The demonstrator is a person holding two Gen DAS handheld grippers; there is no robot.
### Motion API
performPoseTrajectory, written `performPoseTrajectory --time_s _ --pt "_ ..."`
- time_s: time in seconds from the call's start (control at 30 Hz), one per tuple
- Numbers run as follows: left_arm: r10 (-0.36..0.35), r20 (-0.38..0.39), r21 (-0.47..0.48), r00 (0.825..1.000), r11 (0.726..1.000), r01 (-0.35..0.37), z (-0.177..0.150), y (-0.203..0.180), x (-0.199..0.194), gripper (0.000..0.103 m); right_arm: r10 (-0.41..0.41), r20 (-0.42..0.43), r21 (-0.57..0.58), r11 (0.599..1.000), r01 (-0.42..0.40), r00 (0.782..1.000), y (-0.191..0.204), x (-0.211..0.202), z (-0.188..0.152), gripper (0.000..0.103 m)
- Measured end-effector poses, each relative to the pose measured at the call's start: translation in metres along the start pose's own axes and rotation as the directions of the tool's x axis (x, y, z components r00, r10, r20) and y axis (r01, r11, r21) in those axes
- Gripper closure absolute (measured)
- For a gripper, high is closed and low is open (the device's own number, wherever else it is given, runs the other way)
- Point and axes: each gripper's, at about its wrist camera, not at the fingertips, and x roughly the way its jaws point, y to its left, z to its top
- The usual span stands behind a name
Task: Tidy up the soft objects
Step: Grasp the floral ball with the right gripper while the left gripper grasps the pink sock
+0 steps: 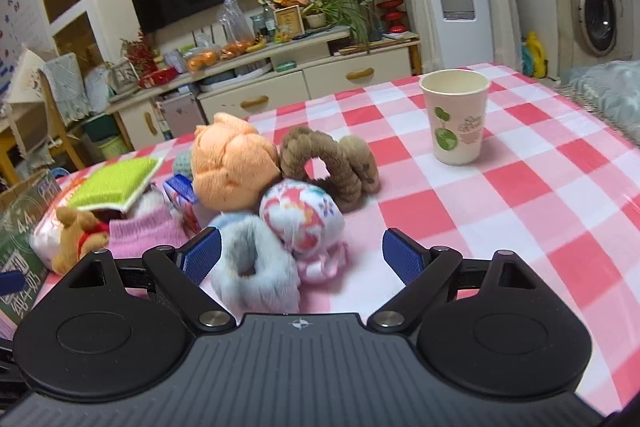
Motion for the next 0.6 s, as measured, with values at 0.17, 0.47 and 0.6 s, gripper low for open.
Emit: performPoseTrajectory --time_s 0.17,0.47,0.6 --pt "-0.021 -0.008 -0.042 1.0 0.999 0.021 0.014 -0.001 0.031 0.008 0.03 -0.018 -0.002 1.0 -0.03 0.999 -0.006 -0.007 -0.005 0.0" --pt "-0.047 -0.024 -0.068 0.999 0.997 0.045 0.024 -0.003 0.069 0.012 0.05 -0.091 -0.004 0.999 -0.05 0.995 0.006 0.025 0.008 0.004" --pt "-0.055 -0.045 -0.039 0.998 0.998 0.053 0.027 -0.007 0.081 0.02 0.046 -0.104 -0.02 0.999 -0.048 0.993 0.011 0.032 0.011 0.014"
